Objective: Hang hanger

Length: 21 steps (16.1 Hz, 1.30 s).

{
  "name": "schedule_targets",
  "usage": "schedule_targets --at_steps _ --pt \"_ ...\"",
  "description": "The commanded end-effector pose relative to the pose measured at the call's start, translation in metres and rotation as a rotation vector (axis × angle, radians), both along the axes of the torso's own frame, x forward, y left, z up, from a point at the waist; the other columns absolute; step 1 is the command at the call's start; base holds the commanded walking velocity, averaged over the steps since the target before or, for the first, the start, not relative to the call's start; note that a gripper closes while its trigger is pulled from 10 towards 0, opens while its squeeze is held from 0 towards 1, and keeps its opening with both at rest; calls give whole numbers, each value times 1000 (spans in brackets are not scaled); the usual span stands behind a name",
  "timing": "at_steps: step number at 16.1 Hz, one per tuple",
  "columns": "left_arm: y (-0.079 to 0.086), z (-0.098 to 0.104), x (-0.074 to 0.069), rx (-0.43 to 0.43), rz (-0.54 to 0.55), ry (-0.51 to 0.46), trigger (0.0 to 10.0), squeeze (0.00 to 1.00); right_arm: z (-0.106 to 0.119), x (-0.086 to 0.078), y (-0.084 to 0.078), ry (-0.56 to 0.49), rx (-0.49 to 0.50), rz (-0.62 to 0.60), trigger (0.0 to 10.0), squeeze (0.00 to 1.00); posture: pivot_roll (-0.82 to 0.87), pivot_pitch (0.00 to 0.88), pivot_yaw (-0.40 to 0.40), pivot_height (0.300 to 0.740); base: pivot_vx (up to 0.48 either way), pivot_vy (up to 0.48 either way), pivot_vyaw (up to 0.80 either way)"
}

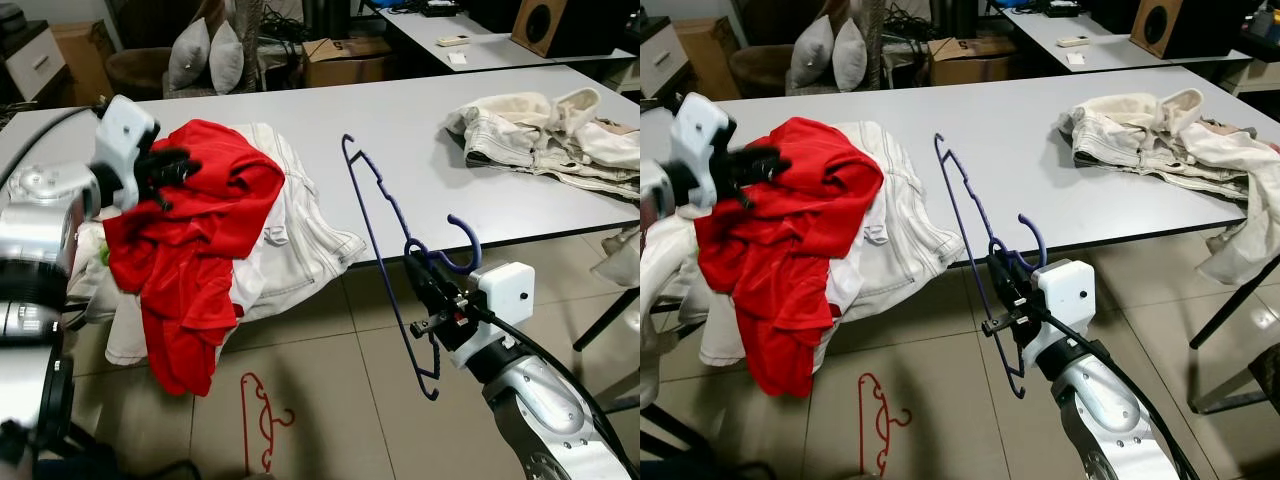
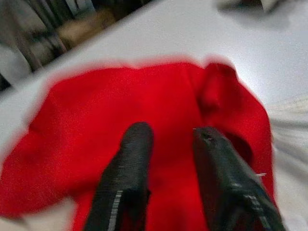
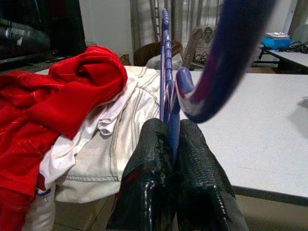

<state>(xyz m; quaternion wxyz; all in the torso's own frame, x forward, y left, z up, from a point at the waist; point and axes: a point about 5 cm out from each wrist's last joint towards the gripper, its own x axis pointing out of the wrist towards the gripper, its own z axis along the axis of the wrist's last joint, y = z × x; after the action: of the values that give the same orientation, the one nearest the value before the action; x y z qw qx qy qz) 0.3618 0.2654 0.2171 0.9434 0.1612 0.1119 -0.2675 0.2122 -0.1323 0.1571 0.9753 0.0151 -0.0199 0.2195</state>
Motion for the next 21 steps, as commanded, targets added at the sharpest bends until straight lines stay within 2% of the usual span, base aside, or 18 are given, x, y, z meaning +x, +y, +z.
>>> schedule_targets --at_steps 1,2,4,5,7,9,11,12,13,14,15,17,18,19,20,21 --pt "-4 -11 -3 -32 13 65 10000 1000 0 1 1 -6 6 6 10000 0 6 0 54 740 0 0 0" --pt "-11 -25 -5 -74 49 108 10000 1000 0 1 2 -4 7 7 10000 0 4 0 56 740 0 0 0" --pt "-20 -39 1 -87 158 57 10000 1000 0 0 1 -3 9 4 10000 0 2 0 56 740 0 0 0" --pt "-25 -41 5 -100 203 26 10000 0 0 1 1 -5 8 3 10000 0 1 0 56 740 0 0 0" --pt "-35 -38 11 -156 214 12 10000 0 1 1 1 -6 7 2 10000 0 -4 0 58 740 0 0 0" --pt "-45 -38 20 -148 247 -6 10000 0 1 1 1 -8 7 1 10000 0 -16 0 62 740 0 0 0" --pt "-52 -35 27 -191 296 -35 10000 0 2 0 0 -8 5 -4 10000 0 -24 0 66 740 0 0 0" --pt "-58 -35 35 -174 348 -46 10000 0 2 0 -2 -8 1 -13 10000 0 -38 0 72 740 0 0 0" --pt "-61 -34 40 -113 371 -57 7451 0 3 -1 -3 -9 -1 -18 10000 0 -49 0 74 740 0 0 0" --pt "-63 -31 42 -74 377 -74 8706 0 3 -1 -3 -10 -1 -20 10000 0 -53 0 76 740 0 0 0" --pt "-72 -9 52 -41 392 -156 10000 0 5 -1 -3 -12 -3 -24 10000 0 -66 0 80 740 0 0 0" --pt "-79 11 57 -44 381 -215 10000 0 5 -2 -4 -12 -4 -27 10000 0 -68 0 82 740 0 0 0" --pt "-85 29 61 -63 374 -266 10000 0 5 -3 -4 -10 -7 -31 10000 0 -72 0 88 740 0 0 0" --pt "-92 54 64 -125 351 -326 10000 0 4 -4 -4 -8 -7 -41 10000 0 -76 0 96 740 0 0 0" --pt "-101 70 65 -124 298 -369 10000 0 4 -5 -4 -7 -3 -49 10000 0 -78 0 106 740 0 0 0" --pt "-109 70 65 -86 246 -371 10000 0 3 -6 -3 -6 -1 -55 10000 0 -77 0 111 740 0 0 0"
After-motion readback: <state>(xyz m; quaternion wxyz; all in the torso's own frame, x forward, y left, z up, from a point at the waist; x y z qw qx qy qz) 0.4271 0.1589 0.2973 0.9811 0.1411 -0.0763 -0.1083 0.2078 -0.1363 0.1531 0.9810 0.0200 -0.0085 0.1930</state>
